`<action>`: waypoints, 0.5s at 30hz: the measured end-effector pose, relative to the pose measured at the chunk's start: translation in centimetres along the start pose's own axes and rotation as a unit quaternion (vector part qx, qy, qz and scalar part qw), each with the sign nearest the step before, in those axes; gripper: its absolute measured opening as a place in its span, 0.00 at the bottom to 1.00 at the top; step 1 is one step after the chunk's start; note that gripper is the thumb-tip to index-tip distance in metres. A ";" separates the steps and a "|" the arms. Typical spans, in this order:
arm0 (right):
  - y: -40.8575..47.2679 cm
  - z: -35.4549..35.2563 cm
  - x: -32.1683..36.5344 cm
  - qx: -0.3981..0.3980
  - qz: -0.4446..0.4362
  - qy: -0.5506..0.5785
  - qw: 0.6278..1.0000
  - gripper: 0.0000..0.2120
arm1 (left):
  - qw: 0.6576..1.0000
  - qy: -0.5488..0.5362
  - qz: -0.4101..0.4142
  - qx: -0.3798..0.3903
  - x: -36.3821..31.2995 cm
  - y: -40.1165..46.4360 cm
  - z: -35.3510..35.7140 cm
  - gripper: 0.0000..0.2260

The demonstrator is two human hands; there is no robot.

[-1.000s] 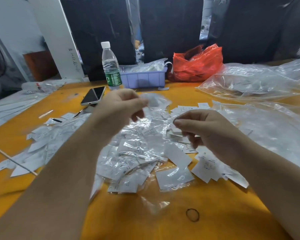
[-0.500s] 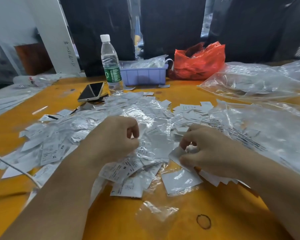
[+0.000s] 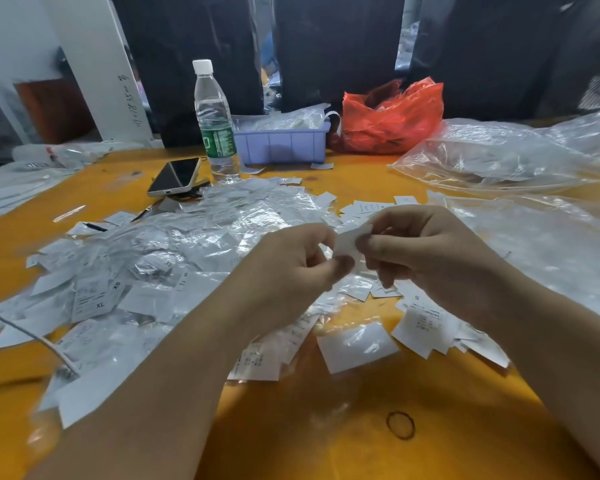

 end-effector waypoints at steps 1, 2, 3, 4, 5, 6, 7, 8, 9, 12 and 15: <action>0.0 0.0 -0.1 0.006 0.010 0.018 1.000 0.05 | 1.000 -0.010 0.004 -0.015 0.0 0.1 -0.1 0.07; 0.0 -0.1 0.0 0.011 0.020 0.033 0.999 0.07 | 0.999 -0.011 0.009 -0.035 -0.1 0.1 -0.2 0.08; 0.0 -0.1 0.1 0.010 0.028 0.038 0.999 0.07 | 0.998 -0.005 0.015 -0.058 -0.3 0.0 -0.4 0.09; -0.1 -0.3 0.4 -0.002 0.027 0.019 0.999 0.05 | 0.996 0.004 0.024 -0.082 -0.6 0.0 -0.6 0.09; -0.3 -0.8 0.8 -0.032 0.011 -0.047 0.998 0.04 | 0.994 0.010 0.034 -0.107 -0.9 -0.1 -0.7 0.09; -0.7 -1.5 1.3 -0.076 -0.014 -0.156 0.985 0.03 | 0.990 0.015 0.046 -0.133 -1.3 -0.3 -0.9 0.10; -1.1 -2.2 1.8 -0.124 -0.041 -0.276 0.952 0.03 | 0.985 0.025 0.062 -0.161 -1.8 -0.4 -1.1 0.11; -1.6 -2.6 2.3 -0.159 -0.062 -0.371 0.913 0.02 | 0.979 0.043 0.078 -0.185 -2.4 -0.6 -1.2 0.12; -2.0 -2.9 2.7 -0.172 -0.064 -0.428 0.885 0.03 | 0.972 0.068 0.094 -0.204 -3.0 -0.7 -1.1 0.12; -2.7 -3.2 2.2 -0.142 0.002 -0.506 0.851 0.07 | 0.957 0.163 0.114 -0.213 -4.7 -0.7 0.1 0.13; -3.5 -3.6 2.4 -0.130 0.031 -0.565 0.814 0.15 | 0.947 0.241 0.100 -0.188 -5.1 0.2 1.9 0.13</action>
Point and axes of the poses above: each hand's wrist, its own y-axis towards the middle knuckle, its own z-axis out of the palm, x = y × z, the point moved 5 cm from there along y, towards the middle knuckle, and after that the axes turned 10 degrees about -y, right-handed, at the moved point
